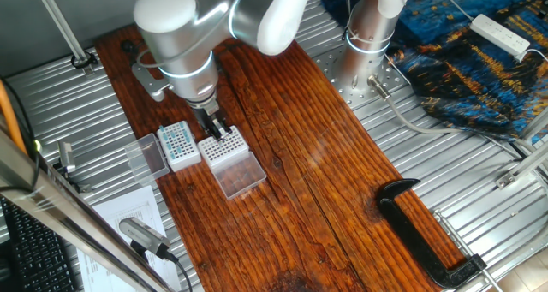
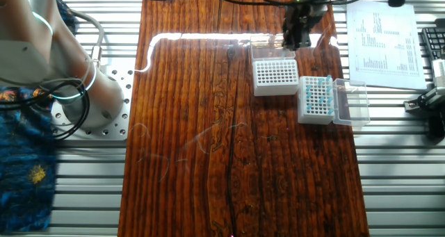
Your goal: Transfer all medium pipette tips from one holder to another
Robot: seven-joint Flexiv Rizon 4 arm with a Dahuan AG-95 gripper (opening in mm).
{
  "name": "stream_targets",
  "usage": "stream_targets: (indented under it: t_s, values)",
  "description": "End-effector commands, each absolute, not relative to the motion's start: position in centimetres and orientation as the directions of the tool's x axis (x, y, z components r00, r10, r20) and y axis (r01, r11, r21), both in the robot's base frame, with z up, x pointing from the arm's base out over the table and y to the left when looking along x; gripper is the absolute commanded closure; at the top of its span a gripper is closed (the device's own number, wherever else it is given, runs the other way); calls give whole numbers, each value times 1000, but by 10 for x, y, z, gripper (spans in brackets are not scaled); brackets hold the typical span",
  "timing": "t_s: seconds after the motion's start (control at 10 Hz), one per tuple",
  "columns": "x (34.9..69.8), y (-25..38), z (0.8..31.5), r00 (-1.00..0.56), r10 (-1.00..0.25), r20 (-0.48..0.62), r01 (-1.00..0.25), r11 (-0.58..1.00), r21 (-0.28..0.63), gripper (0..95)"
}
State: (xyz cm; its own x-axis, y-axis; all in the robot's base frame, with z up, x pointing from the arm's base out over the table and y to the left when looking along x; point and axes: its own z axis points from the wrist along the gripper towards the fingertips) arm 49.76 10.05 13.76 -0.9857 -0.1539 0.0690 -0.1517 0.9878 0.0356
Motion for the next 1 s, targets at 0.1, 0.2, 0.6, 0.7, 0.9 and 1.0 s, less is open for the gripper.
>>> stream_targets:
  t_s: [0.1,0.2,0.6,0.7,0.9,1.0]
  values:
    - [482,105,141,-987,-141,75,-139,990,34,950]
    - [477,104,143,-987,-143,70,-141,989,36,950]
    - [475,102,142,-986,-147,75,-144,989,36,950]
    - [473,100,141,-985,-158,73,-155,987,40,950]
    - [468,97,141,-983,-171,66,-168,984,59,950]
    - [466,97,141,-982,-177,68,-174,983,58,950]
